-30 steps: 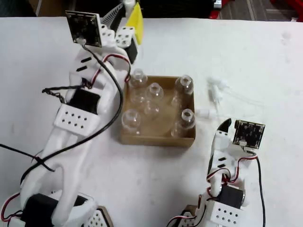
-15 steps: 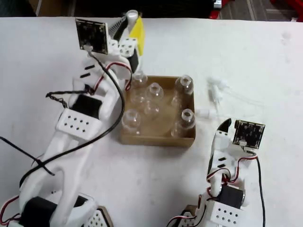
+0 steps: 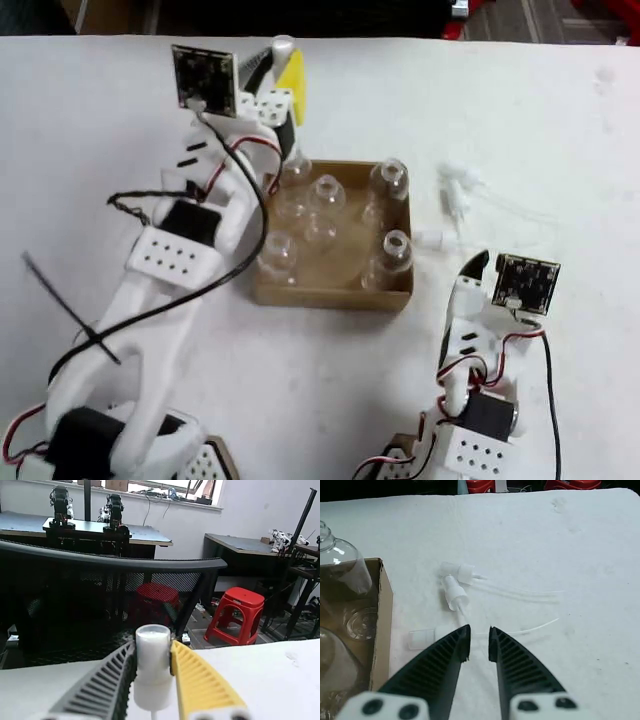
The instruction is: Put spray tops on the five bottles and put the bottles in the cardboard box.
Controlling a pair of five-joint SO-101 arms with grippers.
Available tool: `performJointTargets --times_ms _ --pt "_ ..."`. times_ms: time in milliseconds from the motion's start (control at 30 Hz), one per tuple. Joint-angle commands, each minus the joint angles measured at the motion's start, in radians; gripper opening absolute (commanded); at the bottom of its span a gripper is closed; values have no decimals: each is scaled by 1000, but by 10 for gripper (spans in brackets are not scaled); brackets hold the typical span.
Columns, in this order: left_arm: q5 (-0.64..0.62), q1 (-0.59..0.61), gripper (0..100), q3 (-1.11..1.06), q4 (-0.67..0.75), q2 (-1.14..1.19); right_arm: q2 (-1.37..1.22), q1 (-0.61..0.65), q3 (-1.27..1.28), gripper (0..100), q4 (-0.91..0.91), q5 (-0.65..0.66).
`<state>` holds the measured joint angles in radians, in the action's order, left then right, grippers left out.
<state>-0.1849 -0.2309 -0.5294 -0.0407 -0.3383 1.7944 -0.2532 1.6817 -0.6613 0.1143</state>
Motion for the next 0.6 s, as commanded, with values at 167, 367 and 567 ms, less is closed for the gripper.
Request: performJointTargets --times_ms 167,367,567 --pt "28 -2 20 -229 347 35 7 1 9 50 24 14" --pt "132 -8 20 -347 436 35 7 1 9 51 24 14" --pt "147 -12 20 -436 535 35 7 1 9 51 24 14"
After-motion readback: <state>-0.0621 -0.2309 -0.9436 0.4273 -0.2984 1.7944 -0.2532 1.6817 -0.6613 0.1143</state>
